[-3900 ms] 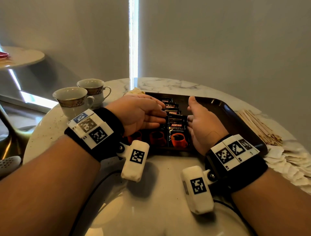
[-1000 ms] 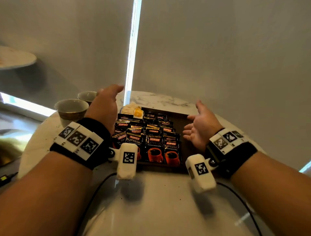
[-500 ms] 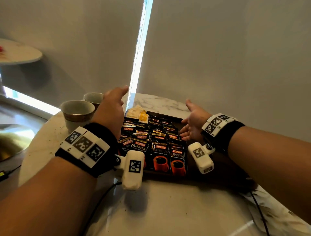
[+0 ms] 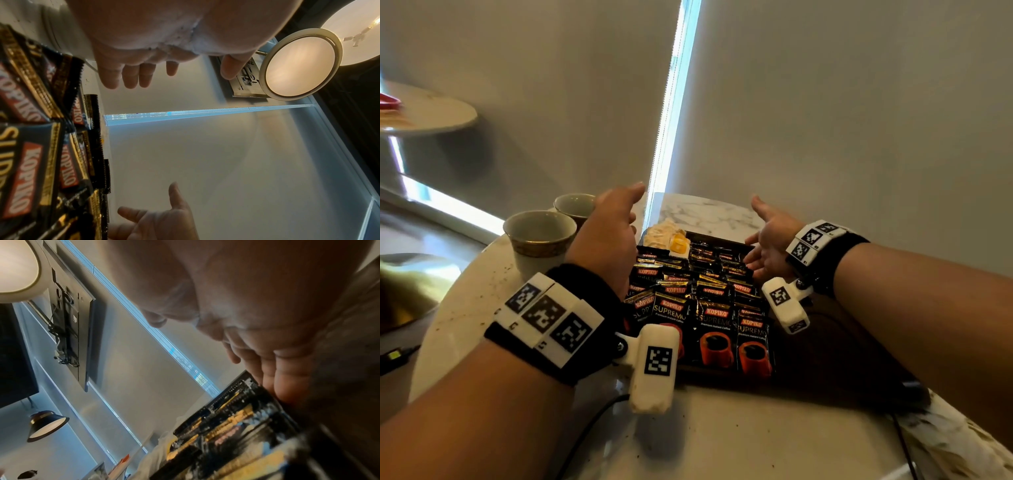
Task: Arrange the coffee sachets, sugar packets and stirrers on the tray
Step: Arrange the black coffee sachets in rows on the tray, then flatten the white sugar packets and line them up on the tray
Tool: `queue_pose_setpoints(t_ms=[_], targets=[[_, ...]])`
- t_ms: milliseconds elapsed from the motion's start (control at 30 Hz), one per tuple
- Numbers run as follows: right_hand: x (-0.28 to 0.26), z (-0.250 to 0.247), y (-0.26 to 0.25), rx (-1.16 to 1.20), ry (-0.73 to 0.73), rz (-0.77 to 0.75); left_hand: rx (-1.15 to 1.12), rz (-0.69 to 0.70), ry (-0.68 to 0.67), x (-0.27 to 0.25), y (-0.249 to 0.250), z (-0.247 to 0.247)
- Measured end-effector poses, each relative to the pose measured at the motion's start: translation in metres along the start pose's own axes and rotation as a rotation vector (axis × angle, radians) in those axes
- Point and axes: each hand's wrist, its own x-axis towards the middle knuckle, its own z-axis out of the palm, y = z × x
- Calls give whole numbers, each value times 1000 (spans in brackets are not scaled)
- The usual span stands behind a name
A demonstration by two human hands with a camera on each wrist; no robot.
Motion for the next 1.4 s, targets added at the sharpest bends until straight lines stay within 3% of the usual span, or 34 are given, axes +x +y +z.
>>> queue_pose_setpoints(t_ms=[233, 400, 533, 700, 800, 867, 1100, 1400], targets=[[-2, -15, -1, -64, 19, -64, -49, -9, 48, 4, 4, 0], [-58, -68, 5, -345, 119, -238, -51, 18, 34, 4, 8, -3], [-112, -122, 44, -514, 165, -294, -46, -17, -43, -2, 13, 13], [-169, -146, 102, -825, 74, -223, 14, 74, -279, -25, 23, 67], [-191, -154, 119, -1174, 135, -216, 67, 88, -514, -42, 27, 104], [-203, -158, 127, -1313, 176, -214, 92, 78, -593, -52, 24, 124], [-207, -158, 151, -1477, 71, -120, 64, -68, -618, -68, -34, 137], [-210, -143, 162, -1532, 52, -106, 189, -72, -584, -73, -51, 125]])
